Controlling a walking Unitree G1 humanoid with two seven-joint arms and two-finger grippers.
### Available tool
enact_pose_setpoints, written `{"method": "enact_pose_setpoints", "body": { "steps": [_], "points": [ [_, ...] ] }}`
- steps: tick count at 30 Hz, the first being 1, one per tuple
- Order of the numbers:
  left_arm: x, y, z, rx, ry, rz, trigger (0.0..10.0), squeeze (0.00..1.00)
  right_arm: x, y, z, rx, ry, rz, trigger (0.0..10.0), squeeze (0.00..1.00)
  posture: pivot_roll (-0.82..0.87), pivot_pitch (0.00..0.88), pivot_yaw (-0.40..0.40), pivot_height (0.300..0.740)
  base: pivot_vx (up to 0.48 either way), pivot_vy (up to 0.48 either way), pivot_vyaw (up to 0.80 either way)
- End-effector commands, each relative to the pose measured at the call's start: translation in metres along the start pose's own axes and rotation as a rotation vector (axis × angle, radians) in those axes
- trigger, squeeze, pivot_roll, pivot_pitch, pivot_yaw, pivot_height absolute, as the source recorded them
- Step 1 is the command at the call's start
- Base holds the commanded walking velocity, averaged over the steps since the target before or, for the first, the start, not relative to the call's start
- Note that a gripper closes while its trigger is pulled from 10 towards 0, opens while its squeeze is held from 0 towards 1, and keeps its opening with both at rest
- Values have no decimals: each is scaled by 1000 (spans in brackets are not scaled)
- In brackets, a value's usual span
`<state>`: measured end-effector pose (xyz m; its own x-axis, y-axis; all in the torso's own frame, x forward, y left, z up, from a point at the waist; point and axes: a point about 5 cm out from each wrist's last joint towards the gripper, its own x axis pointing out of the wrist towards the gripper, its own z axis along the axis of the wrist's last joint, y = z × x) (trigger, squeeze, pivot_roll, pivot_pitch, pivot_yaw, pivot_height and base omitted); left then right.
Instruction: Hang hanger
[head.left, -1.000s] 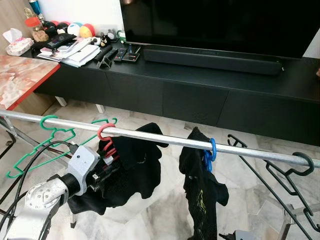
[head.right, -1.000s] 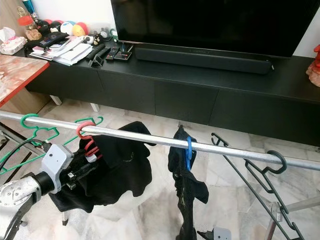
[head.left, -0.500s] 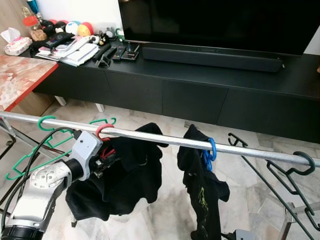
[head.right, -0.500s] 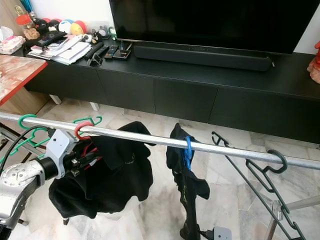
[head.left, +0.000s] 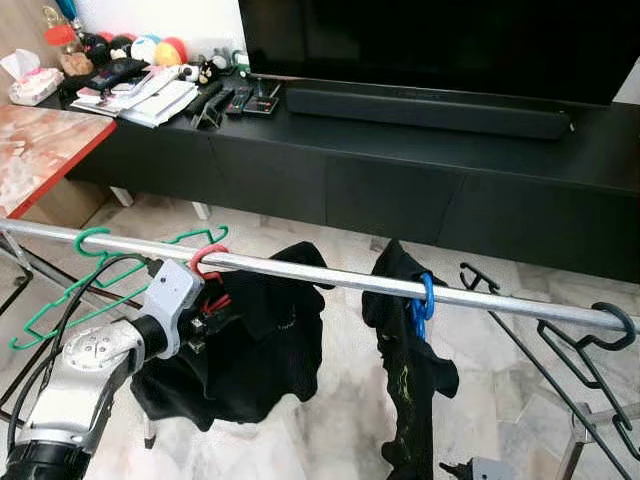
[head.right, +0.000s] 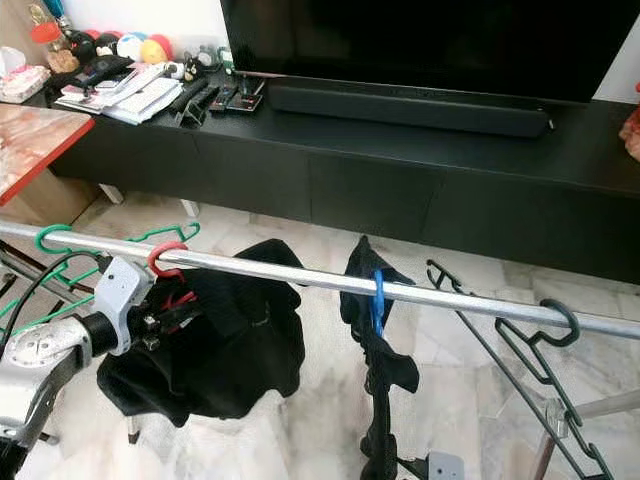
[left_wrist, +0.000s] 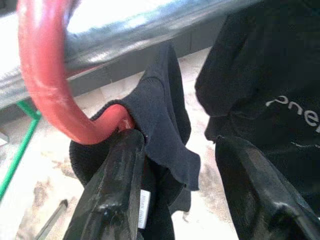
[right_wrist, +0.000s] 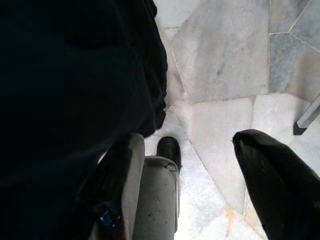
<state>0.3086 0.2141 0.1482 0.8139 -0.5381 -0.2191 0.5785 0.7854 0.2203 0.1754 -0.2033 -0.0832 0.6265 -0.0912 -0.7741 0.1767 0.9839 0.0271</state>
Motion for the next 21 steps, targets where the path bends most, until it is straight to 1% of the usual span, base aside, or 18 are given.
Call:
{"method": "enact_pose_setpoints", "body": {
  "steps": [1, 4, 6, 7, 8, 9, 10, 12, 13, 17, 20, 21],
  "points": [
    [-2, -2, -15, -26, 81, -15, 10000, 0, -2, 1, -8, 13, 28, 1, 10000, 0, 26, 207, 63, 740, 0, 0, 0],
    [-1, -5, -17, -30, 90, -35, 10000, 0, -2, 1, -8, 14, 27, 1, 10000, 0, 25, 206, 63, 740, 0, 0, 0],
    [0, -9, -20, -52, 107, -67, 10000, 0, -2, 1, -8, 14, 28, 2, 10000, 0, 25, 206, 63, 740, 0, 0, 0],
    [0, -15, -24, -84, 133, -119, 10000, 0, -2, 1, -8, 15, 30, 7, 10000, 0, 25, 206, 63, 740, 0, 0, 0],
    [-1, -22, -28, -86, 165, -170, 10000, 0, -2, 1, -8, 16, 30, 12, 10000, 0, 27, 207, 63, 740, 0, 0, 0],
    [-1, -23, -28, -84, 171, -179, 10000, 0, -2, 1, -8, 16, 30, 14, 10000, 0, 27, 207, 63, 740, 0, 0, 0],
    [-3, -29, -32, -78, 200, -231, 10000, 0, -2, 2, -8, 16, 30, 14, 10000, 0, 25, 207, 65, 740, 0, 0, 0],
    [-4, -33, -34, -70, 212, -262, 10000, 0, -2, 1, -8, 16, 30, 14, 10000, 0, 22, 206, 64, 740, 0, 0, 0],
    [-4, -33, -33, -74, 207, -260, 10000, 0, -2, 1, -8, 17, 30, 14, 10000, 0, 22, 206, 64, 740, 0, 0, 0],
    [2, -14, -14, -52, 107, -120, 10000, 0, -2, 1, -8, 17, 29, 12, 10000, 0, 28, 208, 62, 740, 0, 0, 0],
    [2, -10, -9, -45, 86, -91, 10000, 0, -2, 1, -8, 16, 30, 12, 10000, 0, 27, 209, 63, 740, 0, 0, 0],
    [1, -6, -3, -38, 67, -76, 10000, 0, -2, 1, -8, 16, 30, 13, 10000, 0, 27, 208, 64, 740, 0, 0, 0]
  ]
}}
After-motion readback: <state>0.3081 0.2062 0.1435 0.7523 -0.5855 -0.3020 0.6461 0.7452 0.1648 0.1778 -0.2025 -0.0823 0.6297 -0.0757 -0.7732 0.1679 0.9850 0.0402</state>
